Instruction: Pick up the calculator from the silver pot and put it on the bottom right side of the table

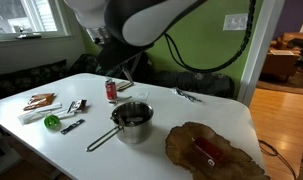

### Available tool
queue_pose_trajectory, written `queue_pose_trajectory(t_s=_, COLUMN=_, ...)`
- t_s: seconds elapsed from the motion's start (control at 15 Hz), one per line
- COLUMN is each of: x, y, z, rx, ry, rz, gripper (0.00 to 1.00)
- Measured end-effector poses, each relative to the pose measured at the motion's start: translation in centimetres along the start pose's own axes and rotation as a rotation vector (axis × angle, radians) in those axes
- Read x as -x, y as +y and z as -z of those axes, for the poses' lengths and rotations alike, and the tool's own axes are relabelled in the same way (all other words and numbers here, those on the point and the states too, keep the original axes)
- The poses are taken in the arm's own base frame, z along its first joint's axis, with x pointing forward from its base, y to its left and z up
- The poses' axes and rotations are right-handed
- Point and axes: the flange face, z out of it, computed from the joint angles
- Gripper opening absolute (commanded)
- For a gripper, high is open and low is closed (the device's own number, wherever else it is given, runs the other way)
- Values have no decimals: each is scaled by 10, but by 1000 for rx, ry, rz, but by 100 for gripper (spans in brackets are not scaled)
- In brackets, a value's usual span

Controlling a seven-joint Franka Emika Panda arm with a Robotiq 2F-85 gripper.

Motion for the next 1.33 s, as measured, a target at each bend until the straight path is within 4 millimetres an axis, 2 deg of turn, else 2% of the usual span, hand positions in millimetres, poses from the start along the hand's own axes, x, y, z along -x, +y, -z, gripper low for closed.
queue_pose_trajectory(t_s=0.27, x=0, y=62, z=-30, rx=187, ry=24, rz=-149, gripper=4)
queue_pose_trajectory(t_s=0.47, x=20, y=97, z=-44, rx=371, ry=-24, rz=-209, gripper=4)
queue_pose_trajectory(t_s=0.6, x=46, y=107, z=-62, rx=452, ry=-112, rz=-183, gripper=4)
queue_pose_trajectory(t_s=0.8, x=89, y=120, z=-101, rx=505, ry=-260, rz=-134, gripper=4)
queue_pose_trajectory(t_s=0.87, x=102, y=124, z=-112, rx=505, ry=-311, rz=-114, gripper=18)
queue_pose_trajectory(t_s=0.93, x=111, y=124, z=-121, rx=473, ry=-343, rz=-94, gripper=18)
queue_pose_trajectory(t_s=1.07, x=118, y=123, z=-130, rx=426, ry=-364, rz=-77, gripper=18)
queue_pose_trajectory(t_s=1.13, x=119, y=122, z=-130, rx=420, ry=-367, rz=-72, gripper=4)
queue_pose_trajectory(t_s=1.33, x=119, y=121, z=-127, rx=422, ry=-369, rz=-66, gripper=4)
